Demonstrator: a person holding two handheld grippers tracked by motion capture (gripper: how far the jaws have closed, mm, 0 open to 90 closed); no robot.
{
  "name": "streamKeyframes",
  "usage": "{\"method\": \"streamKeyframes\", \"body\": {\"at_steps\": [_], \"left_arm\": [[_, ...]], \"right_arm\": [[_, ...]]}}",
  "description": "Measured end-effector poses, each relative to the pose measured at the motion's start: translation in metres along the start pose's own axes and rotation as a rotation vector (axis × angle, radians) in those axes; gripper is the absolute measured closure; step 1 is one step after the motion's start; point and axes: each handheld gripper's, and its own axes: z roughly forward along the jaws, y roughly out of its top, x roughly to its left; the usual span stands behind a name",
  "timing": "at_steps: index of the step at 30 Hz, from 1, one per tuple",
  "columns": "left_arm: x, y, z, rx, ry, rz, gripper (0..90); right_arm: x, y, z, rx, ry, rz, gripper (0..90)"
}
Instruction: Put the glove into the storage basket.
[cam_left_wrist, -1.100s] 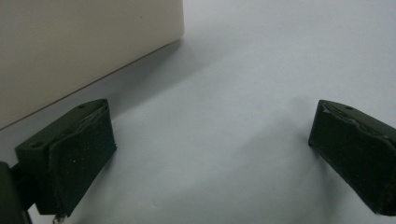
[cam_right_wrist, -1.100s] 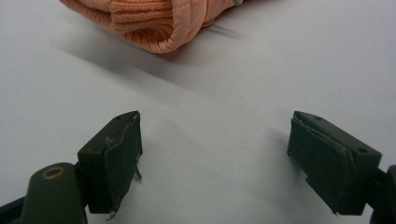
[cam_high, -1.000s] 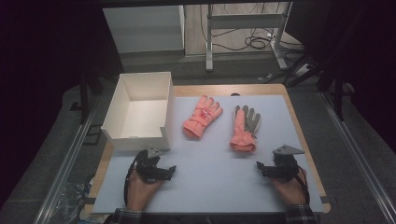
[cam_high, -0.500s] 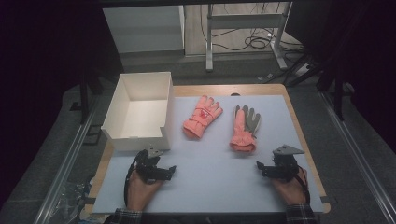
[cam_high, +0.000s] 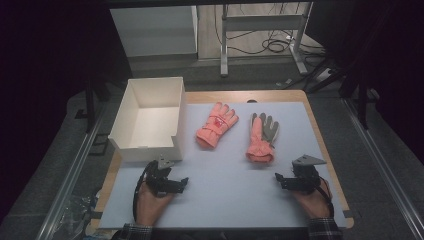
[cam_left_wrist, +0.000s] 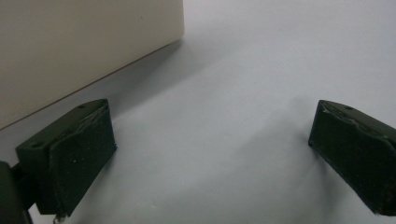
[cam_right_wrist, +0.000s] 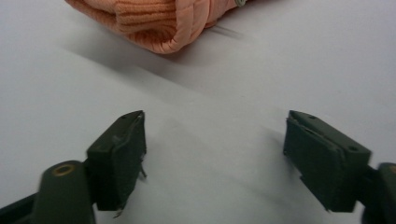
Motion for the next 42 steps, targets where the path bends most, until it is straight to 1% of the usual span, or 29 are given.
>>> {"method": "streamKeyframes", "body": {"at_steps": [2,6,7,8,9,10,12,16,18,19,22,24,25,28,32,35,36,38,40,42], "left_arm": [[0.0,0.0,0.0,0.0,0.0,0.0,0.3],[0.0,0.0,0.0,0.0,0.0,0.0,0.3],[0.0,0.0,0.0,0.0,0.0,0.0,0.3],[0.0,0.0,0.0,0.0,0.0,0.0,0.3],[0.0,0.0,0.0,0.0,0.0,0.0,0.3],[0.0,0.0,0.0,0.0,0.0,0.0,0.3],[0.0,0.0,0.0,0.0,0.0,0.0,0.3],[0.0,0.0,0.0,0.002,0.0,0.0,0.3],[0.0,0.0,0.0,0.002,0.0,0.0,0.3],[0.0,0.0,0.0,0.002,0.0,0.0,0.3],[0.0,0.0,0.0,0.0,0.0,-0.001,0.3],[0.0,0.0,0.0,0.0,0.0,-0.001,0.3],[0.0,0.0,0.0,0.0,0.0,-0.001,0.3],[0.0,0.0,0.0,0.001,-0.001,-0.001,0.3],[0.0,0.0,0.0,0.0,-0.002,-0.003,0.3],[0.0,0.0,0.0,-0.001,-0.002,-0.003,0.4],[0.0,0.0,0.0,-0.002,-0.001,-0.003,0.3],[0.0,0.0,0.0,-0.002,-0.001,-0.003,0.4],[0.0,0.0,0.0,-0.002,-0.001,-0.003,0.4],[0.0,0.0,0.0,-0.002,-0.001,-0.003,0.3]], "right_arm": [[-0.001,0.002,-0.002,-0.009,0.011,0.01,25.0],[-0.004,0.011,-0.008,-0.024,0.01,0.011,30.1],[-0.006,0.015,-0.009,-0.03,0.012,0.014,32.0],[-0.008,0.022,-0.012,-0.04,0.018,0.019,34.5],[-0.009,0.027,-0.013,-0.047,0.018,0.017,35.8],[-0.009,0.027,-0.013,-0.047,0.018,0.017,35.8],[-0.011,0.038,-0.016,-0.059,0.016,0.009,38.7],[-0.014,0.057,-0.016,-0.076,0.03,0.007,44.4],[-0.015,0.071,-0.009,-0.07,0.047,-0.004,48.0],[-0.015,0.071,-0.009,-0.07,0.047,-0.004,48.0],[-0.016,0.082,0.002,-0.061,0.057,-0.004,51.4],[-0.019,0.09,0.013,-0.054,0.059,0.013,53.9],[-0.019,0.09,0.013,-0.054,0.059,0.013,53.9],[-0.023,0.097,0.026,-0.053,0.064,0.032,54.8],[-0.025,0.106,0.042,-0.056,0.045,0.039,54.5],[-0.027,0.109,0.053,-0.055,0.03,0.048,53.5],[-0.028,0.109,0.06,-0.04,0.024,0.048,52.2],[-0.028,0.109,0.063,-0.03,0.019,0.046,51.6],[-0.029,0.105,0.073,-0.006,0.025,0.047,51.1],[-0.029,0.102,0.076,-0.005,0.03,0.052,51.9]]}}
